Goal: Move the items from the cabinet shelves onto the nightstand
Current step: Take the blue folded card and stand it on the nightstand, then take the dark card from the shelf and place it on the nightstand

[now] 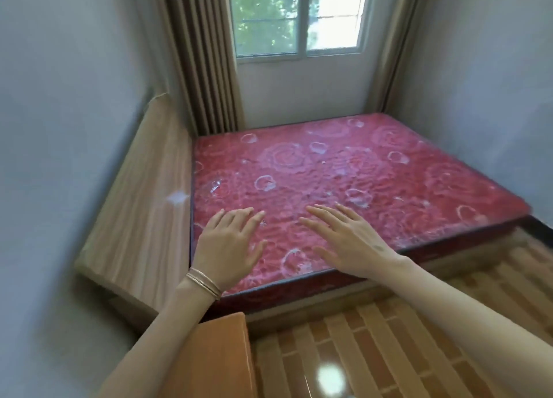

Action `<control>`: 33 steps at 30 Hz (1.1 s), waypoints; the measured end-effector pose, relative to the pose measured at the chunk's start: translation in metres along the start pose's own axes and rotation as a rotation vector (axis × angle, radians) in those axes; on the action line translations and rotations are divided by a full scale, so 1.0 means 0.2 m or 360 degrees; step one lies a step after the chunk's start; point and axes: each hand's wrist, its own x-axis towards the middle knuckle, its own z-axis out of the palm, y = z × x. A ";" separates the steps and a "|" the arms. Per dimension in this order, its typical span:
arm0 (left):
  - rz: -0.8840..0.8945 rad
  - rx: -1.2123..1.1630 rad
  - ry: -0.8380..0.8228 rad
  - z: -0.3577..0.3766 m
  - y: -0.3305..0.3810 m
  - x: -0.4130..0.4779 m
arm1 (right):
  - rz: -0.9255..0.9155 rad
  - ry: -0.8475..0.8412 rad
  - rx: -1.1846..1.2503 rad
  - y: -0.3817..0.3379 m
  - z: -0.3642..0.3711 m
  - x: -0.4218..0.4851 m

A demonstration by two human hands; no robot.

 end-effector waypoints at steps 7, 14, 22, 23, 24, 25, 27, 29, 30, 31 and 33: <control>0.0732 -0.0227 0.0005 0.00 0.90 0.36 | 0.0662 0.0002 -0.0203 0.32 -0.38 -0.94; 0.1305 -0.0495 0.0050 0.00 1.95 0.43 | 0.1309 -0.0159 -0.0358 0.41 -0.65 -2.00; 0.1714 -0.0684 0.0135 -0.09 3.20 0.31 | 0.1796 -0.0198 -0.0544 0.48 -1.02 -3.11; 0.1751 -0.0703 0.0160 -0.12 3.33 0.28 | 0.1828 -0.0196 -0.0571 0.49 -1.07 -3.22; 0.1784 -0.0726 0.0176 -0.14 3.46 0.26 | 0.1856 -0.0197 -0.0601 0.50 -1.11 -3.33; 0.1814 -0.0750 0.0177 -0.17 3.57 0.23 | 0.1889 -0.0202 -0.0629 0.51 -1.14 -3.44; 0.1859 -0.0787 0.0169 -0.21 3.78 0.19 | 0.1958 -0.0198 -0.0674 0.52 -1.21 -3.62; 0.1900 -0.0814 0.0175 -0.25 3.98 0.16 | 0.2025 -0.0177 -0.0717 0.52 -1.28 -3.80; 0.1928 -0.0823 0.0176 -0.26 4.07 0.15 | 0.2059 -0.0167 -0.0739 0.51 -1.30 -3.88; 0.1962 -0.0832 0.0173 -0.28 4.16 0.13 | 0.2097 -0.0159 -0.0758 0.50 -1.32 -3.96; 0.2044 -0.0861 0.0162 -0.31 4.34 0.10 | 0.2169 -0.0139 -0.0787 0.49 -1.35 -4.12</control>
